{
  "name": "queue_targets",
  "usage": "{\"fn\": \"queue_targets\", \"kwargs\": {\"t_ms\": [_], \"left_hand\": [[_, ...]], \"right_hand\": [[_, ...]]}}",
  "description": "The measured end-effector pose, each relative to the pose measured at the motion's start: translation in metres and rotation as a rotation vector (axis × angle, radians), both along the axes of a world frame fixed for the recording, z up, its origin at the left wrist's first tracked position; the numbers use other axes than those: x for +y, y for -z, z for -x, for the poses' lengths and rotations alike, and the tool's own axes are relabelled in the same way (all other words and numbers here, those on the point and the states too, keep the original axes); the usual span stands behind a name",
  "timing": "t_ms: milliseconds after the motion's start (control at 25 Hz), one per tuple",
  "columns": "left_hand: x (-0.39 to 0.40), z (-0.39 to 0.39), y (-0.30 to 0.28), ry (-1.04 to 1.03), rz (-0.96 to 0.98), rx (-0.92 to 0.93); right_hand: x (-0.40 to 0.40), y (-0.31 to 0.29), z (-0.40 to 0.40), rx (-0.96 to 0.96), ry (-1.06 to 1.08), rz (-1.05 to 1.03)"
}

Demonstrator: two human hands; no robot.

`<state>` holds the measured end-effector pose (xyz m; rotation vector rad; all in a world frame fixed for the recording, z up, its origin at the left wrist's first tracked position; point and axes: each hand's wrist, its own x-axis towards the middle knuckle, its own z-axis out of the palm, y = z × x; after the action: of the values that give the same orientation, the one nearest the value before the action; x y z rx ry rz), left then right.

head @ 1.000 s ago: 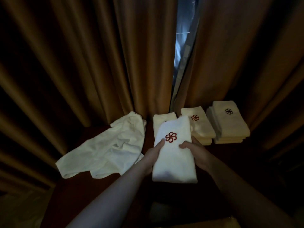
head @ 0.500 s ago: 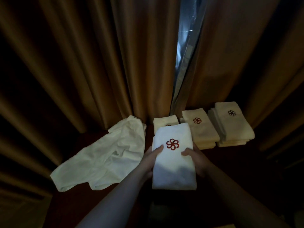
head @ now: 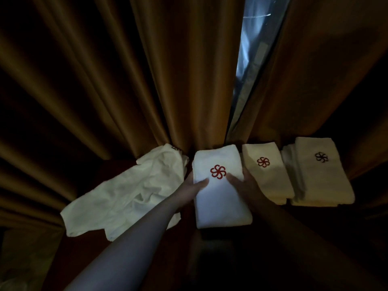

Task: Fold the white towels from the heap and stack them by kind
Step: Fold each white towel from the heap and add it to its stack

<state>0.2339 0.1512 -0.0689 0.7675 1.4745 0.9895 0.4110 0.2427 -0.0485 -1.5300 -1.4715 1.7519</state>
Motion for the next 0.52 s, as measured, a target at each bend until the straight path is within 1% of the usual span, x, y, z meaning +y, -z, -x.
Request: {"fn": "queue_targets", "kwargs": {"t_ms": [40,160,200,280,320,400,480,520], "left_hand": [[0.012,0.001,0.003,-0.033,0.002,0.003],[0.049,0.002,0.015,-0.149,-0.021,0.066],[0.063,0.003,0.021,-0.195,-0.005,0.090],[0.081,0.005,0.040,-0.287,0.101,0.194],[0.087,0.003,0.048,-0.292,0.185,0.222],[0.092,-0.009,0.066,-0.229,0.357,0.250],[0.092,-0.023,0.080,-0.202,0.417,0.360],[0.092,-0.027,0.083,-0.221,0.400,0.438]], "right_hand": [[0.011,0.002,0.002,-0.013,0.002,-0.033],[0.047,0.015,0.011,0.029,-0.017,-0.147],[0.060,0.023,0.014,0.033,-0.017,-0.155],[0.078,0.041,0.018,0.007,-0.051,-0.116],[0.084,0.052,0.018,-0.032,-0.099,-0.085],[0.088,0.079,0.012,-0.109,-0.227,-0.073],[0.091,0.098,0.008,-0.153,-0.290,-0.075],[0.094,0.101,0.007,-0.160,-0.294,-0.080]]}}
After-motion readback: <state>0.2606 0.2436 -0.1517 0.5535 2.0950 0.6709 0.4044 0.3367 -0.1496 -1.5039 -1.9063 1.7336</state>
